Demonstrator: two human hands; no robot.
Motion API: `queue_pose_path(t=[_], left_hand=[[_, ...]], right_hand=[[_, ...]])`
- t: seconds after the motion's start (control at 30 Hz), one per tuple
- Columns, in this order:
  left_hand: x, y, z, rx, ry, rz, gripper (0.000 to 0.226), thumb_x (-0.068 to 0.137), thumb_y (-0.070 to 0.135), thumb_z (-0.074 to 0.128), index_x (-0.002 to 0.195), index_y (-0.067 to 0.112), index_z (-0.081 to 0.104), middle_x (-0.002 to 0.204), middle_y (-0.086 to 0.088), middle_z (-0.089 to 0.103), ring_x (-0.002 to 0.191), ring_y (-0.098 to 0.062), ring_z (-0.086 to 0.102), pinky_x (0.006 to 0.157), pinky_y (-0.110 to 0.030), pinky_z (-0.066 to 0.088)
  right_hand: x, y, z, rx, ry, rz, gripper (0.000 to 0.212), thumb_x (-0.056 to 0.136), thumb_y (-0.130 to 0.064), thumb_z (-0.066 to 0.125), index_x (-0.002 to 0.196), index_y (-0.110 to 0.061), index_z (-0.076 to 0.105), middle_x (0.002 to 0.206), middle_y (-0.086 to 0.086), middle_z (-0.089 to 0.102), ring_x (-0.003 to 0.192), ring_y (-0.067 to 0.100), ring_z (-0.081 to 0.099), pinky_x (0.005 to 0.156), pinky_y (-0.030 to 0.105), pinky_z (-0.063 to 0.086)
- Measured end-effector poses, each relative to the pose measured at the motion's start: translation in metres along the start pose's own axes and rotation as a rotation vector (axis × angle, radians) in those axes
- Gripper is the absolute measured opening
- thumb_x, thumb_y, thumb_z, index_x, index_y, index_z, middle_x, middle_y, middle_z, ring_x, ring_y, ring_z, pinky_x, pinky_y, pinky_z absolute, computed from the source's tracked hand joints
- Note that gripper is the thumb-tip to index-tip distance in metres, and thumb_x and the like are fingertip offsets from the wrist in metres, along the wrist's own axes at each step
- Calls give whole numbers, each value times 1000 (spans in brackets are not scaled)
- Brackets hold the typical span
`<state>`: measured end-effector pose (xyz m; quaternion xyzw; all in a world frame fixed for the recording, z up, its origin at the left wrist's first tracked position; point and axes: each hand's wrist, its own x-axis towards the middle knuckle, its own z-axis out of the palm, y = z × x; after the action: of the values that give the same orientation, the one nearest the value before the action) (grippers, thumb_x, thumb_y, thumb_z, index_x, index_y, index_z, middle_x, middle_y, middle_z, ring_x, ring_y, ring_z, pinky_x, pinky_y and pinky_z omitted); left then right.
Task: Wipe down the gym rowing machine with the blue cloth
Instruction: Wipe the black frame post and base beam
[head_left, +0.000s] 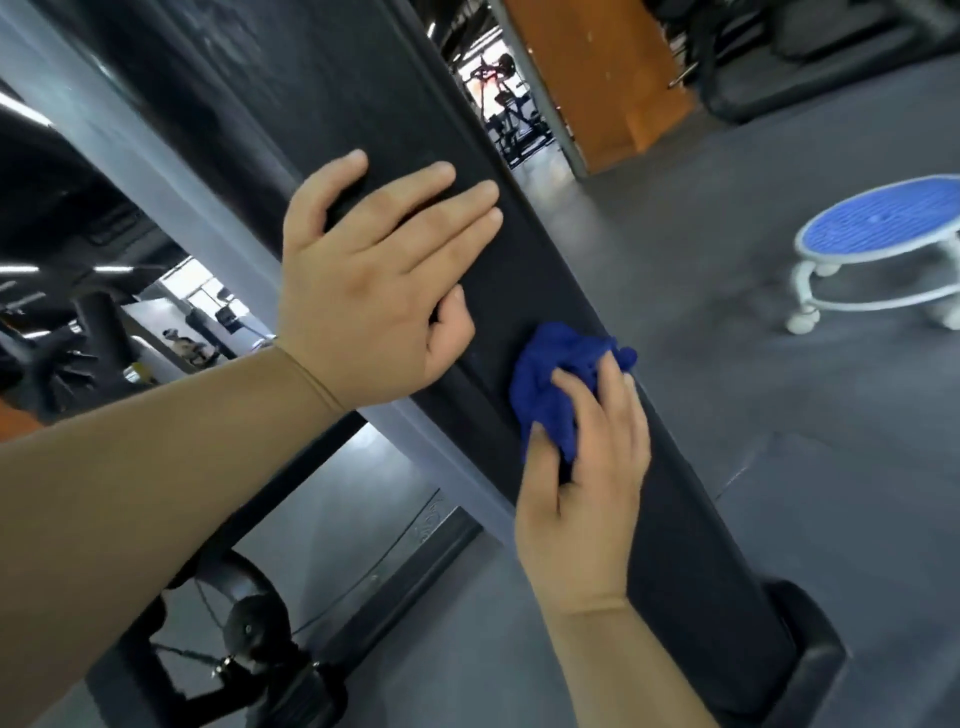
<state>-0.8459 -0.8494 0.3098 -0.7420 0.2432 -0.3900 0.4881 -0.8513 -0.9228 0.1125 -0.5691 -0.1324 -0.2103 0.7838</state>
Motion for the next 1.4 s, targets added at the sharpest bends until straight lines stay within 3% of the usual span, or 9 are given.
queue_pose_path(t=[0.2,0.3,0.47,0.7,0.83,0.97,1.17,1.27,1.4], left_hand=[[1,1,2,-71,32,-39,41,87,24,46,116,17,73,125,6,68,121,-20,60,112,-43,25],[2,0,-1,-47,20,-40,42,88,25,42,116,16,73,124,4,68,121,-20,60,111,-44,27],[2,0,1,-33,12,4,44,90,25,38,115,15,72,124,3,68,122,-22,60,109,-47,27],[4,11,-4,51,-118,8,51,94,26,29,128,13,64,136,-2,60,133,-26,49,110,-61,22],[4,30,-8,61,-247,82,53,94,32,34,136,11,57,146,-6,51,138,-26,43,113,-61,20],[0,61,-6,9,-359,227,54,91,32,36,136,9,57,145,-11,51,137,-28,44,116,-48,27],[-3,89,4,77,-486,271,65,94,38,19,148,9,42,154,-8,39,145,-26,32,119,-45,17],[-4,104,11,75,-490,286,65,93,36,18,147,9,43,153,-8,42,143,-27,35,118,-46,17],[-4,108,10,85,-520,294,66,94,36,15,149,7,37,155,-11,37,145,-28,31,119,-48,17]], right_hand=[[-31,14,-8,154,270,764,30,81,-32,43,110,-41,51,139,6,52,128,30,50,107,56,40],[2,-31,5,237,270,601,38,83,-39,46,120,-36,52,132,-2,56,121,21,52,107,47,41],[16,-32,4,131,64,207,52,102,-28,42,141,-61,30,151,-31,32,141,-7,26,112,22,27],[-23,32,-23,119,255,742,49,106,-25,34,150,-44,28,160,-23,17,148,4,17,117,27,17],[11,-16,-4,229,113,396,49,101,-31,41,137,-62,29,157,-27,21,147,-2,14,119,28,18],[-16,27,-13,14,107,184,55,92,-36,33,143,-53,25,156,-31,16,147,-3,13,119,25,16],[-56,86,-42,43,283,862,57,99,-18,31,154,-35,26,162,-13,19,147,12,23,116,26,19],[-30,57,-26,167,280,686,63,87,-28,34,142,-58,32,157,-15,32,143,17,34,118,41,29],[-46,72,-25,24,158,348,59,91,-23,34,139,-58,27,153,-35,15,147,-5,13,119,20,16]])
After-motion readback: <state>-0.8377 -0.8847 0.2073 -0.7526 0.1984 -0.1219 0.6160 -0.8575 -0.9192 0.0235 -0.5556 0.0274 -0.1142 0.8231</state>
